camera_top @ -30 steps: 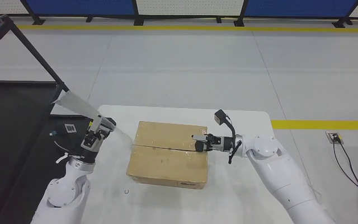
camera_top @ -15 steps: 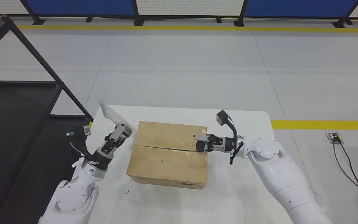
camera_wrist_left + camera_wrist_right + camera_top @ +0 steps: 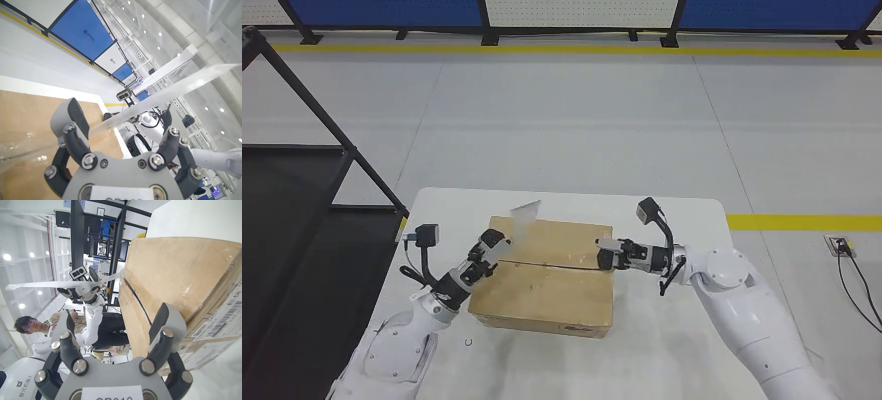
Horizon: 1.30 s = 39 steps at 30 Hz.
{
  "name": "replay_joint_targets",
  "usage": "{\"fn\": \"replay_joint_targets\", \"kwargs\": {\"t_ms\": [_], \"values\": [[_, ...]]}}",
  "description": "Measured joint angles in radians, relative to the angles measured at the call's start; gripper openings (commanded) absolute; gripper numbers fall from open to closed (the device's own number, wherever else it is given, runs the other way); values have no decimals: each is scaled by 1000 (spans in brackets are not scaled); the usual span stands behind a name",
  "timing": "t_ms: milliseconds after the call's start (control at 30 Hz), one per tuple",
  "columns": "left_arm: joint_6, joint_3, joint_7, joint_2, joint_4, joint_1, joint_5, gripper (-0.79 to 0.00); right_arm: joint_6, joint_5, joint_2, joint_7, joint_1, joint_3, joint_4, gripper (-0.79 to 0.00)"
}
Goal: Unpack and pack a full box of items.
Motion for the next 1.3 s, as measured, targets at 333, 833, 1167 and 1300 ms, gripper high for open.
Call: {"fn": "replay_joint_targets", "kwargs": {"t_ms": [333,833,1167,1300], "values": [[20,56,2,-10,47,-46,36,0,-14,1,20,12,-43,51,-43,0],[17,82,9,-17,86,-73,36,0,-99,6,75,119,-166,187,-158,0],[15,87,5,-21,91,-86,23,0,-217,-45,120,93,-330,300,-292,0],[14,83,4,-21,84,-84,19,0,-215,-55,120,94,-337,296,-305,0]]}}
